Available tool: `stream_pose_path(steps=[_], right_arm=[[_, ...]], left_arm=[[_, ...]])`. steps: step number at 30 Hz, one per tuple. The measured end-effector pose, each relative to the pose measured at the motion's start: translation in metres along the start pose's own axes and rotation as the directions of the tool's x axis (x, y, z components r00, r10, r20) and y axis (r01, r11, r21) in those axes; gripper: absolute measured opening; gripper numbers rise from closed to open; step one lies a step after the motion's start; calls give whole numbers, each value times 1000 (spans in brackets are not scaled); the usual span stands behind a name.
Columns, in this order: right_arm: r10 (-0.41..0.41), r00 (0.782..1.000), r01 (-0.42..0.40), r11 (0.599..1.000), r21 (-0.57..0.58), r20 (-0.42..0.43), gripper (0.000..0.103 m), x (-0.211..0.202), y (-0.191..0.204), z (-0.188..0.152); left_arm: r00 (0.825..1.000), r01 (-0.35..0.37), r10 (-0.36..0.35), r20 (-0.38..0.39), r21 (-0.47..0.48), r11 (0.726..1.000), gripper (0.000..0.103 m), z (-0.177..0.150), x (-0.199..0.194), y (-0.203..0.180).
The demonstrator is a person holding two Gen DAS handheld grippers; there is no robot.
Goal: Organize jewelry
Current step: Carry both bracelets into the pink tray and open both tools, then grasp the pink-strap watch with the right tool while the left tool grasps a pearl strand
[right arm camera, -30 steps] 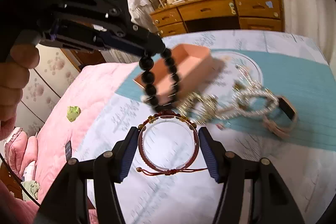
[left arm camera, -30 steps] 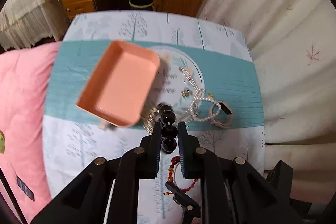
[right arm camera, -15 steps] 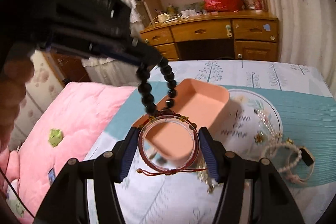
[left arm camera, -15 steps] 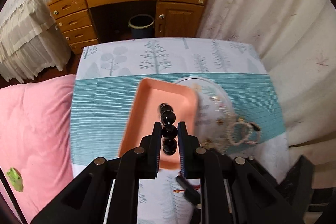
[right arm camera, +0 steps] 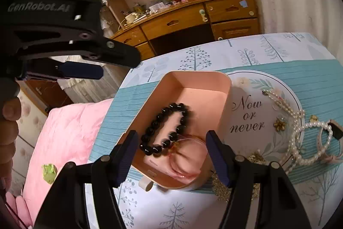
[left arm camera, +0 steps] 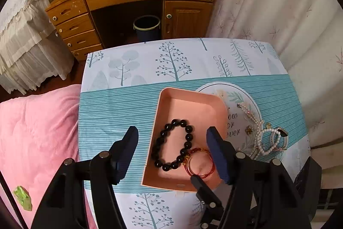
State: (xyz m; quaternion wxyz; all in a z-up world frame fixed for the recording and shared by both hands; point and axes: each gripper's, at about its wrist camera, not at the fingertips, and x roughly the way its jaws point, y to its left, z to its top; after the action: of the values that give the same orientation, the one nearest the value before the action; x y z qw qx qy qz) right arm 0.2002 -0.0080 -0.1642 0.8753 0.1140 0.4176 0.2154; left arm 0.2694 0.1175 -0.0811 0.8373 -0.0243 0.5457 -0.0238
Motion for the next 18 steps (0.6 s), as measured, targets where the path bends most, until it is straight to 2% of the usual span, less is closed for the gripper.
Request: stream_pose_path(steps=[5, 9, 11, 18], right_arm=[[1, 1000, 0, 1000, 13, -12, 69, -2, -3, -1], [5, 1000, -5, 1000, 7, -22, 71, -8, -8, -1], [-8, 1000, 8, 1000, -6, -23, 76, -13, -12, -2], [-59, 998, 59, 995, -80, 2, 77, -44, -38, -4]], left_arm=[[1000, -10, 10, -25, -2, 1000, 66, -3, 3, -1], [1000, -7, 8, -27, 2, 1000, 72, -7, -1, -10], [1000, -6, 6, -23, 6, 1000, 73, -7, -4, -18], [999, 42, -42, -2, 26, 999, 77, -11, -13, -55]])
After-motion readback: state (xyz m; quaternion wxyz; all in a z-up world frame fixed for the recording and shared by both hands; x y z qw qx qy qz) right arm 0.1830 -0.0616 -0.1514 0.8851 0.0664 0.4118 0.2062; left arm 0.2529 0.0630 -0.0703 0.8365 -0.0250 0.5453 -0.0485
